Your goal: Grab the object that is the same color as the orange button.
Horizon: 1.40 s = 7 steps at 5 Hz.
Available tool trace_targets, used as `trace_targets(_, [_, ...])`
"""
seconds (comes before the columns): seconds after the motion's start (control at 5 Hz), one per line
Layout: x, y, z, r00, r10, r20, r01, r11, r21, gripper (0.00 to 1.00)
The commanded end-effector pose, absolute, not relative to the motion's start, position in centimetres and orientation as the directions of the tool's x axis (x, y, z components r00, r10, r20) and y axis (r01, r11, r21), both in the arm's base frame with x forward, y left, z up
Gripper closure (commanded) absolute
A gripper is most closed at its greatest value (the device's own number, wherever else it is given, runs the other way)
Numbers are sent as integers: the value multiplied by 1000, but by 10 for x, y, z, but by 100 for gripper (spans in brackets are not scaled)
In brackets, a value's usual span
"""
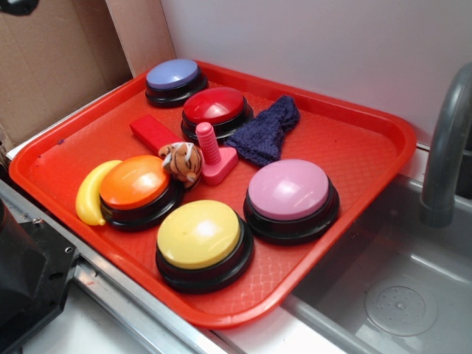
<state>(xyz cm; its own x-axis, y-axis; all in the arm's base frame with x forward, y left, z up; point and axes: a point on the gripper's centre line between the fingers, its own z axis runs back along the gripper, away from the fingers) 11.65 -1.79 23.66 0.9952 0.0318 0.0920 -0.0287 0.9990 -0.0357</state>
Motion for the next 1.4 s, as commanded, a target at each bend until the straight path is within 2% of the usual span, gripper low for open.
trace_targets(0.0, [117, -18, 237, 995, 32, 92, -29, 999, -36, 0])
trace_targets(0.4, [148, -21, 216, 996, 16, 93, -17, 1000, 9, 0])
trace_targets(0.6, [161, -27, 201, 993, 16, 121, -20, 999, 30, 0])
trace_targets(0.8, [172, -32, 185, 993, 19, 114, -25, 999, 48, 0])
trace_targets(1.2, [191, -35, 153, 991, 80, 110, -86, 995, 54, 0])
